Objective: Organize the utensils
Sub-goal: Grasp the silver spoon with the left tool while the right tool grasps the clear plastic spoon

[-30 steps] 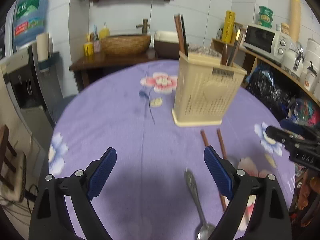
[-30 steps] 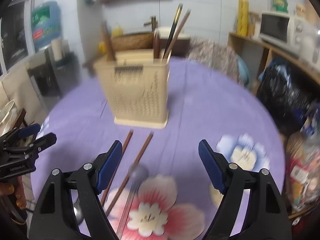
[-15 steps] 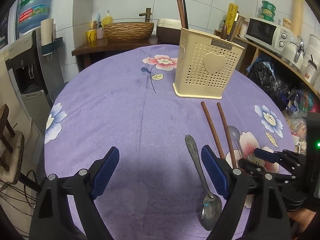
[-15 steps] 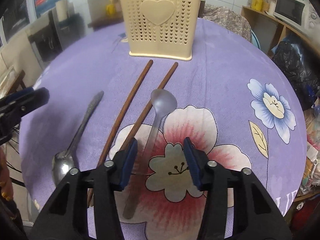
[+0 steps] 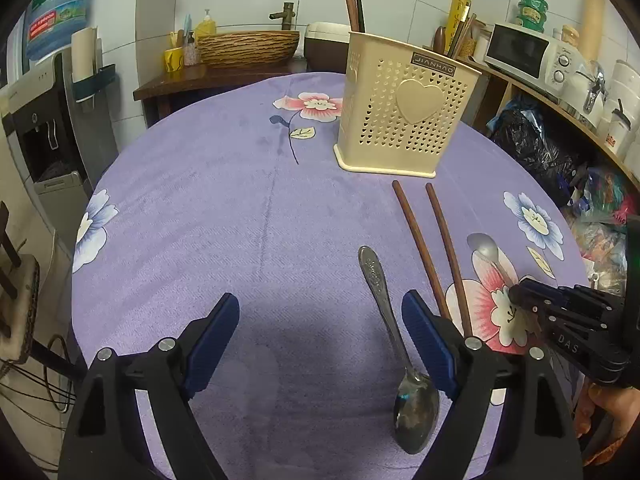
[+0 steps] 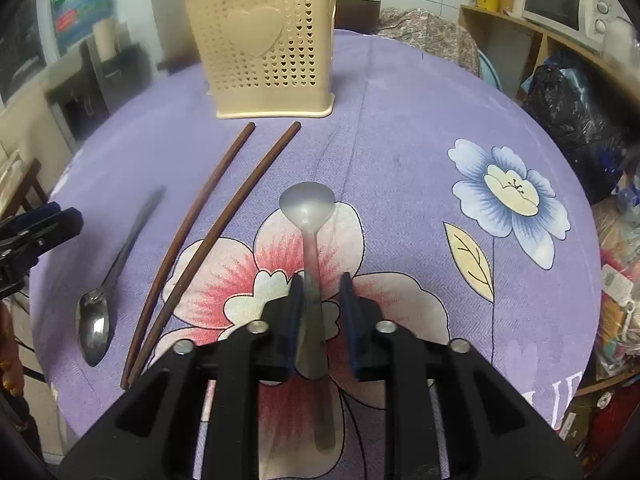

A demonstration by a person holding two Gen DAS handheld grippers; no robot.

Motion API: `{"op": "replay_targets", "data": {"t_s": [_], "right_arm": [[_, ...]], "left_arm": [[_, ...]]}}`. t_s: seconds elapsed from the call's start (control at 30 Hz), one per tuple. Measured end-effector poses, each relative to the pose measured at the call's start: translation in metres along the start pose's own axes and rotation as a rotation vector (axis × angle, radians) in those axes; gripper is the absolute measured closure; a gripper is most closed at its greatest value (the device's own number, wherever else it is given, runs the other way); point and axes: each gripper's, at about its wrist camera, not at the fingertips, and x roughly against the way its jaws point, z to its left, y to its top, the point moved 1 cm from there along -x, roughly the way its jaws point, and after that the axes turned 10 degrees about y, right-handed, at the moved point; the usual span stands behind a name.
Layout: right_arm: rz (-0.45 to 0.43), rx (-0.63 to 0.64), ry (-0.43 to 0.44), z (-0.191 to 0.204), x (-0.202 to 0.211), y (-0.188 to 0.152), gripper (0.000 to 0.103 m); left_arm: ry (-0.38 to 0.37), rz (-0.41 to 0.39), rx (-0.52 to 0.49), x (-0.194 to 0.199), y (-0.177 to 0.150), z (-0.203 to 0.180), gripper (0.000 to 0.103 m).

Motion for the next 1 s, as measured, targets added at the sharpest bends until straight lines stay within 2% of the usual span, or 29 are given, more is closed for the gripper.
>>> {"op": "replay_targets", "data": {"t_s": [0.03, 0.07, 0.2, 0.33, 0.53, 0.57, 0.63, 0.83, 1.0], "right_arm": [[0.002, -0.001, 0.001, -0.001, 0.000, 0.000, 0.052], [0.001, -0.001, -0.007, -0.001, -0.001, 0.000, 0.036], [0.012, 0.002, 0.011, 0.001, -0.009, 0.007, 0.036], [0.040, 0.053, -0.001, 0.006, -0.024, 0.023, 0.037], [0.075, 0.072, 0.016, 0.008, -0.043, 0.050, 0.048], [0.075, 0.072, 0.015, 0.008, -0.044, 0.052, 0.059], [0.086, 0.073, 0.010, 0.010, -0.046, 0.056, 0.066], [0.079, 0.065, 0.011, 0.010, -0.043, 0.051, 0.066], [0.079, 0.061, 0.015, 0.009, -0.043, 0.052, 0.066]], "left_arm": [[-0.003, 0.002, -0.001, 0.000, 0.000, 0.000, 0.021], [-0.003, 0.003, -0.002, 0.000, 0.000, -0.001, 0.021], [-0.007, -0.001, -0.008, 0.001, 0.001, -0.002, 0.021], [-0.002, 0.004, -0.007, 0.000, 0.001, 0.000, 0.021], [-0.006, 0.020, 0.005, -0.004, -0.001, 0.002, 0.021], [-0.009, 0.024, 0.002, -0.005, -0.001, 0.001, 0.024], [-0.015, 0.033, -0.013, -0.007, -0.001, -0.003, 0.026], [-0.045, 0.080, -0.083, -0.021, 0.002, -0.025, 0.036], [-0.035, 0.130, -0.168, -0.043, 0.009, -0.047, 0.053]]}}
